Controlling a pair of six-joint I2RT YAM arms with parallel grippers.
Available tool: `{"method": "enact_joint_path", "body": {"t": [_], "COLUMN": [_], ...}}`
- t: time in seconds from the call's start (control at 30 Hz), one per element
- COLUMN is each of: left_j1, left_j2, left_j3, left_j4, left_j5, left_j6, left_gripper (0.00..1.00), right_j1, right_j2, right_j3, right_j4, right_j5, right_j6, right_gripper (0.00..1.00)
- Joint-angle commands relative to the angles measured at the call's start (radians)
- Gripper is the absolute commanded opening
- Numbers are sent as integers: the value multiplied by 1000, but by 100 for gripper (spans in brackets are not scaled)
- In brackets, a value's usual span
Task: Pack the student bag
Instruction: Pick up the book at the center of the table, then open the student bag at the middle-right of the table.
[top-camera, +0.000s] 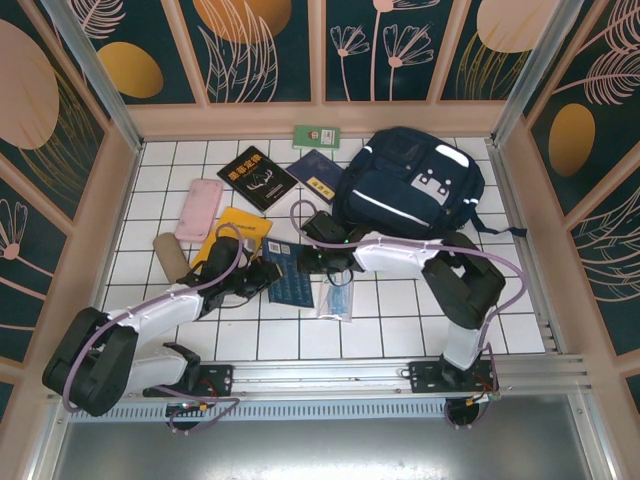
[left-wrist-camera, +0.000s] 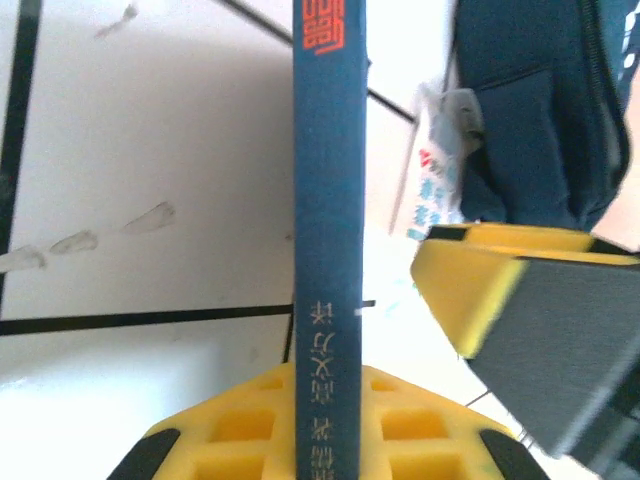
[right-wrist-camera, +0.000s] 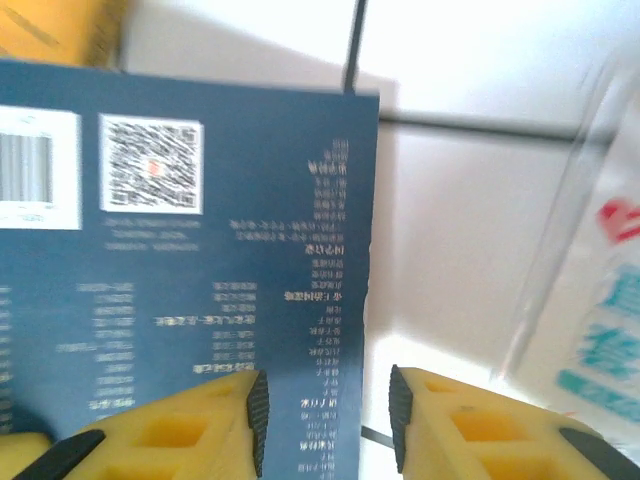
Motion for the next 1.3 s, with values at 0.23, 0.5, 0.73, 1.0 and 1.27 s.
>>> {"method": "enact_joint_path", "body": {"t": [0.23, 0.5, 0.73, 1.0, 1.27], "left_j1": [-2, -2, -2, -2, -2], "left_j2": [-49, -68, -87, -122, -169], "left_j3": [74, 80, 62, 45, 22], "left_j4": [-17, -16, -12, -7, -19], "left_j5": [-15, -7, 2, 2, -16], "left_j6": [37, 46, 50, 53, 58], "left_gripper": [2, 3, 5, 5, 7], "right_j1": [-321, -400, -430, -430, -408], "right_j2": [-158, -52, 16, 126, 75], "right_j3": [74, 47, 44, 22, 30], "right_j4": [-168, -115, -114, -88, -107], "right_j5": [273, 349, 362, 465, 339], "right_j6": [-402, -582, -614, -637, -623], "right_gripper": [44, 67, 72, 77, 76]}}
